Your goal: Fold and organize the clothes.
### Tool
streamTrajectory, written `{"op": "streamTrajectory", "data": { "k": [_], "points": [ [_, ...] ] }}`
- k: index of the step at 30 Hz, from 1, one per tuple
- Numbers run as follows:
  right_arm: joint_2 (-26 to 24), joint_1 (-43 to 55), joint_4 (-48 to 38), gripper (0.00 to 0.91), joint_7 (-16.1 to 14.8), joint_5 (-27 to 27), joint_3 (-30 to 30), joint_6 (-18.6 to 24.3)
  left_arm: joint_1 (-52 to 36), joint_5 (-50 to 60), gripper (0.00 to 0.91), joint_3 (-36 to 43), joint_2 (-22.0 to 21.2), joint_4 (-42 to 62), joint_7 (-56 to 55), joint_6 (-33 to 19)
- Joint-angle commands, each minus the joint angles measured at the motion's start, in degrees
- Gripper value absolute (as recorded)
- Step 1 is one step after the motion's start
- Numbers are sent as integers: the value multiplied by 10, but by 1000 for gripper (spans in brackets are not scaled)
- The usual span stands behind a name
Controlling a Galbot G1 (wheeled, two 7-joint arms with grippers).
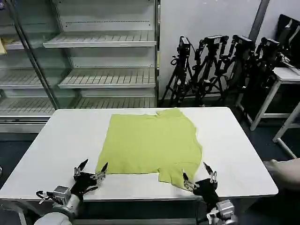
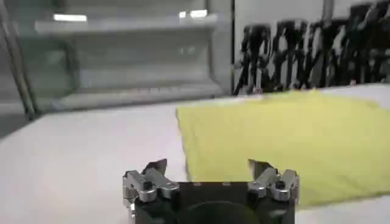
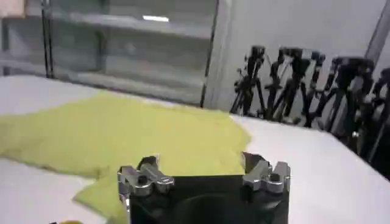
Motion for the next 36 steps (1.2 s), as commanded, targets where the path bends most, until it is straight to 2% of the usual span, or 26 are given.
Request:
{"op": "streamTrajectory", "data": {
  "k": [1,17,18,19,20,36],
  "points": [
    [-10,-45,24,907,6,5,4,-33,12,-17,907,3,1,-9,-19,72],
    [2,-13,-22,907,20,27,-6,-32,-11,-44,907,-2,-4,19,-24,72],
    [2,-12,-24,887,20,28,-8,-33,-11,-44,907,-2,-4,20,-24,71],
    [2,-12,-25,0,20,29,-9,-34,-11,-44,202,-2,-5,20,-24,72],
    [1,-11,-26,0,20,29,-12,-34,-11,-44,10,-2,-6,20,-25,71],
    [-1,-6,-18,0,10,66,-12,-46,-4,-54,10,1,-10,7,-14,71]
  ]
}}
